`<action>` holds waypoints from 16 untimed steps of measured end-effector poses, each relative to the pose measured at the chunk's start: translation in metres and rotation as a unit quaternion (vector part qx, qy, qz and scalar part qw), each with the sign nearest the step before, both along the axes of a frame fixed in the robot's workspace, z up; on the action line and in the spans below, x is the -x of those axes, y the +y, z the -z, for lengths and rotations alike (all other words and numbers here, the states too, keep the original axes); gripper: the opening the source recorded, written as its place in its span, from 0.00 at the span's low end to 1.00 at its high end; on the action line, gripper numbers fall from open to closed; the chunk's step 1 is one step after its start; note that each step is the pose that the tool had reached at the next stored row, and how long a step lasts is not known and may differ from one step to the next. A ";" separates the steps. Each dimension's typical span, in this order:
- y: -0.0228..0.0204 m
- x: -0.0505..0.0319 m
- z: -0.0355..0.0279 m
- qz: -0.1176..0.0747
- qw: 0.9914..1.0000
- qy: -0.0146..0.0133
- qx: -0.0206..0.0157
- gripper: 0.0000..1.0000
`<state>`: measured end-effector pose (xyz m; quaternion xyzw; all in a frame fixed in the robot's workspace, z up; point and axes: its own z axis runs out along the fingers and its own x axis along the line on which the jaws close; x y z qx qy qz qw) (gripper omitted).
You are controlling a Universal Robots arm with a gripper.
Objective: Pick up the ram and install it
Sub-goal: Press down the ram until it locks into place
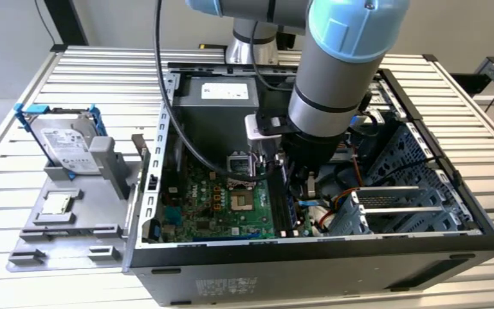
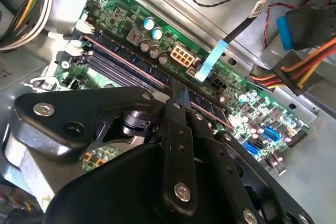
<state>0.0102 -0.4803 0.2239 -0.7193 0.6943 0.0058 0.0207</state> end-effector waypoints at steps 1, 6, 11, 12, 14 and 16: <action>-0.0001 0.0000 0.0015 0.000 1.000 0.000 0.000 0.00; 0.0007 -0.0001 -0.0006 0.000 1.000 -0.001 -0.002 0.00; 0.0001 0.0001 -0.0277 0.000 1.000 0.000 -0.001 0.00; 0.0001 0.0001 -0.0325 0.000 1.000 0.000 0.000 0.00; 0.0001 0.0000 -0.0428 0.000 1.000 0.000 0.000 0.00; 0.0001 0.0000 -0.0522 0.000 1.000 0.000 -0.001 0.00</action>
